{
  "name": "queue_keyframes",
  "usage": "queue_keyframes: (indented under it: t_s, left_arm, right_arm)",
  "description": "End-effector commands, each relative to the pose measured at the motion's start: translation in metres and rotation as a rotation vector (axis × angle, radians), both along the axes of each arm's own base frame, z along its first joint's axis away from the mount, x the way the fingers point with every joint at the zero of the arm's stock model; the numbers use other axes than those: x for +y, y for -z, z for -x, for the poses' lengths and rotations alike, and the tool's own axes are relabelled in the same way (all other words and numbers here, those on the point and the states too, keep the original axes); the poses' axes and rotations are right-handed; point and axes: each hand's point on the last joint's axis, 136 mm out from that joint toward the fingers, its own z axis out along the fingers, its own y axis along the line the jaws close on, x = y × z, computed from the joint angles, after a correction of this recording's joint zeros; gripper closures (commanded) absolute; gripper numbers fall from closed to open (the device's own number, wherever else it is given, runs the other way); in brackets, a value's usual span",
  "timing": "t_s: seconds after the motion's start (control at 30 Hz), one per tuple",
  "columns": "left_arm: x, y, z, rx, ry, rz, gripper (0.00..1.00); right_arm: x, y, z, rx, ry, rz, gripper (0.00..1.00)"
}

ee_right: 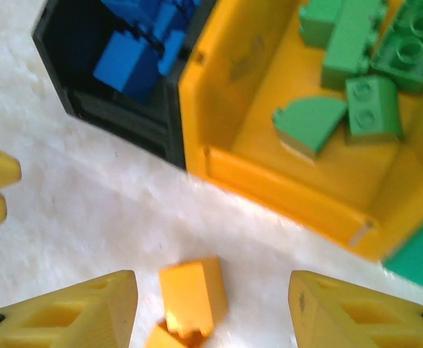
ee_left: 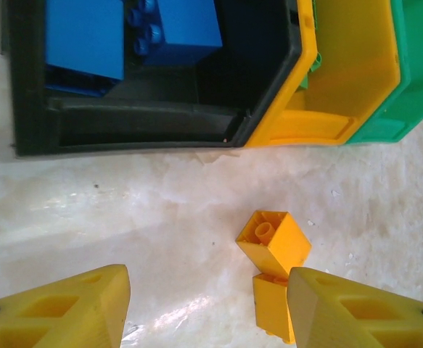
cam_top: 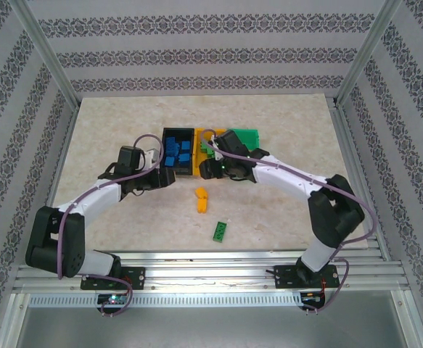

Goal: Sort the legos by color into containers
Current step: Pick up the lego from the bottom-center of the table.

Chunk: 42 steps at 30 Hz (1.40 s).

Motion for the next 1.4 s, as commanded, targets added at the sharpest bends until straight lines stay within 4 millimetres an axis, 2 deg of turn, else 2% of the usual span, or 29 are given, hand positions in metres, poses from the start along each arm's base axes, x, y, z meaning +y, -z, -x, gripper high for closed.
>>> queue_keyframes:
  t_s: [0.0, 0.27, 0.37, 0.5, 0.67, 0.9, 1.1, 1.2, 1.37]
  left_arm:
    - [-0.016, -0.004, -0.007, -0.031, 0.036, 0.03, 0.41]
    - [-0.028, 0.004, -0.012, -0.026, 0.045, 0.021, 0.41]
    - [-0.032, 0.005, -0.013, -0.022, 0.055, 0.022, 0.41]
    - [-0.035, 0.006, -0.016, -0.019, 0.068, 0.014, 0.41]
    - [-0.036, 0.005, -0.019, -0.023, 0.068, 0.011, 0.41]
    - [-0.039, 0.008, -0.018, -0.013, 0.072, 0.005, 0.41]
    - [-0.038, 0.008, -0.018, -0.016, 0.068, 0.0, 0.41]
    - [-0.039, 0.008, -0.018, -0.017, 0.071, 0.003, 0.41]
    - [-0.04, 0.008, -0.017, -0.02, 0.081, 0.006, 0.41]
  right_arm:
    - [-0.017, 0.002, 0.027, 0.021, 0.029, 0.052, 0.42]
    - [-0.04, 0.027, 0.107, 0.146, 0.08, 0.124, 0.41]
    - [-0.041, 0.037, 0.129, 0.186, 0.106, 0.147, 0.39]
    - [-0.042, 0.049, 0.15, 0.212, 0.127, 0.178, 0.38]
    - [-0.034, 0.056, 0.162, 0.228, 0.125, 0.186, 0.36]
    - [-0.027, 0.064, 0.166, 0.245, 0.11, 0.204, 0.35]
    - [-0.027, 0.08, 0.171, 0.286, 0.101, 0.235, 0.35]
    - [-0.017, 0.084, 0.172, 0.305, 0.064, 0.236, 0.35]
    - [-0.008, 0.103, 0.177, 0.354, 0.006, 0.322, 0.36]
